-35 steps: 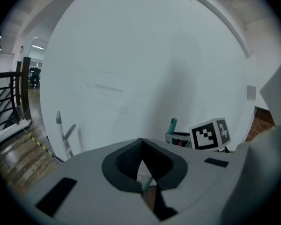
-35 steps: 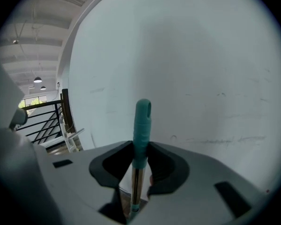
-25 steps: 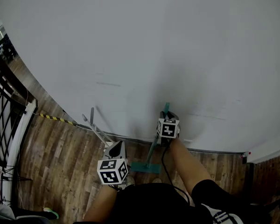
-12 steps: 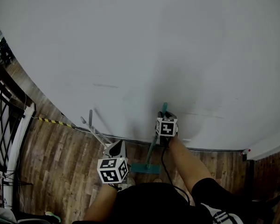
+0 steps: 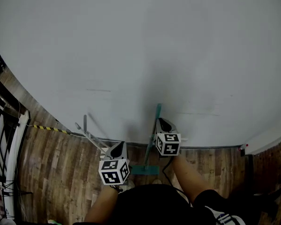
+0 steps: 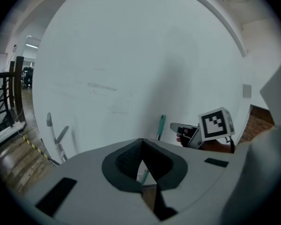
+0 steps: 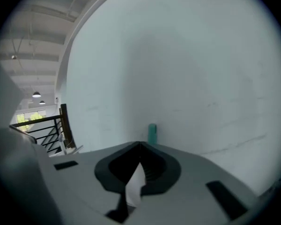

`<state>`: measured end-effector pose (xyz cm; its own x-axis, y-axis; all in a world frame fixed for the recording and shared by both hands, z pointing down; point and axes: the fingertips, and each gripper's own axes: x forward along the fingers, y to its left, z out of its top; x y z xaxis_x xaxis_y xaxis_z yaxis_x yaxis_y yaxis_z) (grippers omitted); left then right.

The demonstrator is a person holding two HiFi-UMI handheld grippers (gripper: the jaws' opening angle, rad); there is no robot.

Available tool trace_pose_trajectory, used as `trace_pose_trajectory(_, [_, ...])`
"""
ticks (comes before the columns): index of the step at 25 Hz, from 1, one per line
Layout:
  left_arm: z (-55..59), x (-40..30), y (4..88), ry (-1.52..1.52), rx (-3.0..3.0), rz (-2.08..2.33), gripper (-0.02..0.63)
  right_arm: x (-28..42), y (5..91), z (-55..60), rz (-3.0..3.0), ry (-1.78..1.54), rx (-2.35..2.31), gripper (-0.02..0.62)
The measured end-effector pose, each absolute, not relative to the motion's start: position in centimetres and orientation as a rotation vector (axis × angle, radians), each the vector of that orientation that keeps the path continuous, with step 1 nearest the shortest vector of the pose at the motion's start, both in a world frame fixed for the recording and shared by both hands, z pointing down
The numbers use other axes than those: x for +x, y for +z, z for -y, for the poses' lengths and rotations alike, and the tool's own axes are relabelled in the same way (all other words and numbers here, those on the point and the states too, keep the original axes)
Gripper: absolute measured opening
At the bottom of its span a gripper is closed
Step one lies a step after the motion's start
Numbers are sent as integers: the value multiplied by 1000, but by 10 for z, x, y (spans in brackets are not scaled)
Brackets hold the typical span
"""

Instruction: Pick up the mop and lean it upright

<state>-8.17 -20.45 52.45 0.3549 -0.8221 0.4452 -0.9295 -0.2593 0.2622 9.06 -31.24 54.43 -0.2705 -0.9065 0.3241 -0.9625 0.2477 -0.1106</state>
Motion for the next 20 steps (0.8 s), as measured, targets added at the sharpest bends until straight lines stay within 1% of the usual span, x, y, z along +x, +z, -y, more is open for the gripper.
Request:
trace_pose_trajectory(1, [206,-79,526,300,2149,1513,-3,93,532,304,2324,386,1792,14])
trace_pose_trajectory(8, [215,-65,523,293,2183,1463,-5,90,485,245,2359,264,1807,12])
trace_pose_trajectory(13, [219,-63,523,289,2187,1447,-5,85,496,225,2376,305,1735,12])
trace_pose_trajectory(20, [219,-55,519,285,2208,1429,-3,96,499,227,2371,384,1759,12])
